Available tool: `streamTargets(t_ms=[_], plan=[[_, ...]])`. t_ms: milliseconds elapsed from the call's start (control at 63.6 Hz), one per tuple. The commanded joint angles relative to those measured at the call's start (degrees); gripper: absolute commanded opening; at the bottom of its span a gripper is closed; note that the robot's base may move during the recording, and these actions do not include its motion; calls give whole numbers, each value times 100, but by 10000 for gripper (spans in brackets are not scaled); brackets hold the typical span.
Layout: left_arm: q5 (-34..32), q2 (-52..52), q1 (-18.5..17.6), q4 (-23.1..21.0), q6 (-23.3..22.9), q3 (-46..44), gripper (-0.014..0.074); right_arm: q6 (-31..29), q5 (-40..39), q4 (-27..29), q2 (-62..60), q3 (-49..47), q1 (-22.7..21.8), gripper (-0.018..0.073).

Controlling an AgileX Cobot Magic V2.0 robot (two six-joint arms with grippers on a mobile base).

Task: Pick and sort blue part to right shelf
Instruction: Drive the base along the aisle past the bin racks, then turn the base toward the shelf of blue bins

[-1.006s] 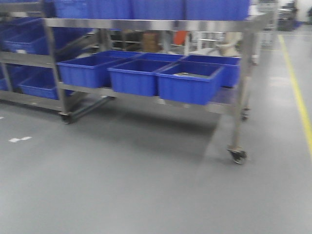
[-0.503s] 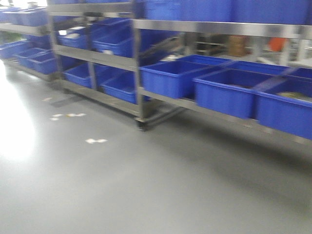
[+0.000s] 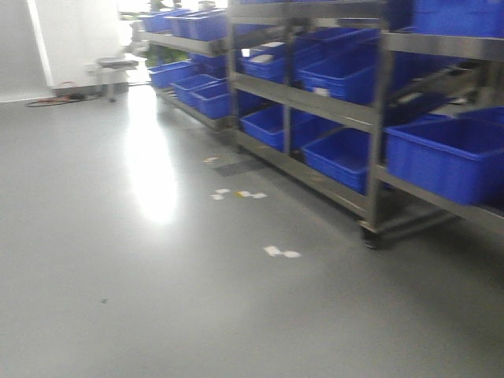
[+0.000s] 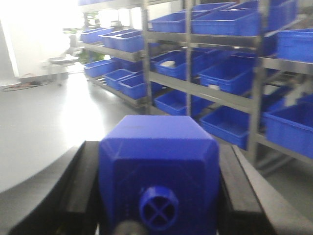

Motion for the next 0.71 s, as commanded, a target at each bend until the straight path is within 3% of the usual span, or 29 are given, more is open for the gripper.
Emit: streamTargets(t_ms=[0, 691], plan=[[-533, 82, 4, -55, -58, -168, 408, -29, -514, -53, 34, -181, -39, 399], [-533, 82, 4, -55, -58, -168, 408, -29, -514, -53, 34, -181, -39, 399]])
